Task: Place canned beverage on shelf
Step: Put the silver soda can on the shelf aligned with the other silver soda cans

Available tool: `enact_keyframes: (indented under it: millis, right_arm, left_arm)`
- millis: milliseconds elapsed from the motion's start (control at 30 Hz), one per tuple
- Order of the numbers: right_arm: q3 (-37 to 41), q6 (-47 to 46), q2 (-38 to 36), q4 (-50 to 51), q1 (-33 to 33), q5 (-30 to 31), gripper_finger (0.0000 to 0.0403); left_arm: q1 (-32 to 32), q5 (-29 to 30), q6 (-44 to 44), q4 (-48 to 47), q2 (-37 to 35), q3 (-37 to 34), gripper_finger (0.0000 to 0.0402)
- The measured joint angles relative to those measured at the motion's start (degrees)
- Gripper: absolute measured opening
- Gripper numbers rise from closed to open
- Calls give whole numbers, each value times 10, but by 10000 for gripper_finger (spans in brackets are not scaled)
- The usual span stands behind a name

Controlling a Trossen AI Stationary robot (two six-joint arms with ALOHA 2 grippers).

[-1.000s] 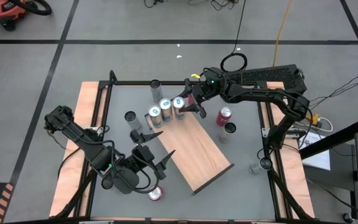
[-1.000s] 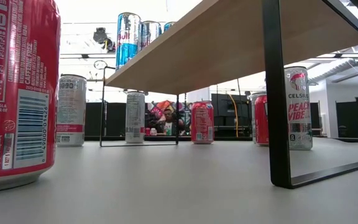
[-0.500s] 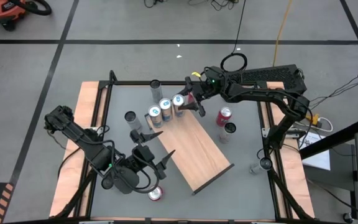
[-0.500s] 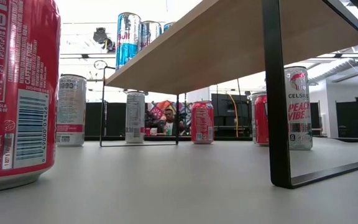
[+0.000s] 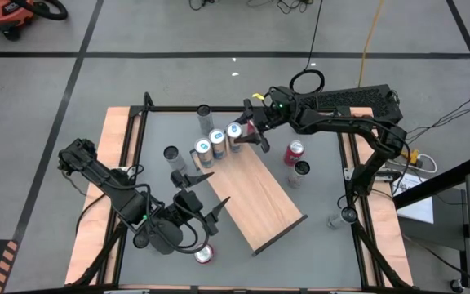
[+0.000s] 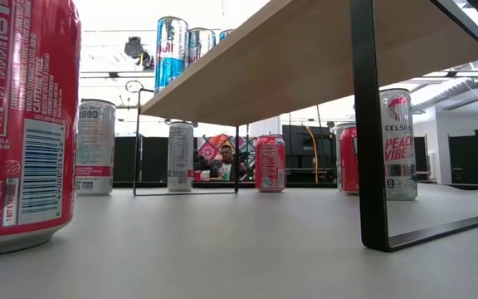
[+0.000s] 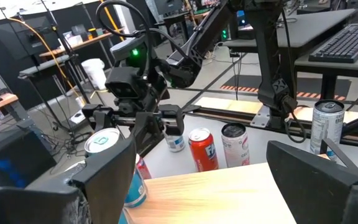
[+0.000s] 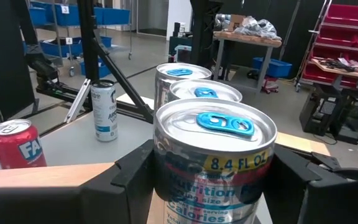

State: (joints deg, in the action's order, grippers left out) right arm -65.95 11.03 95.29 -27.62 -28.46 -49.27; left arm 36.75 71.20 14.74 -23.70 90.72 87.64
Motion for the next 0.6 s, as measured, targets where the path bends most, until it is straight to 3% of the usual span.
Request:
enact_keyframes:
  millis: [600]
  right_arm:
    - [0, -14, 23, -21, -4, -4, 207]
  left_arm:
    - [0, -8, 2, 3, 0, 0, 357]
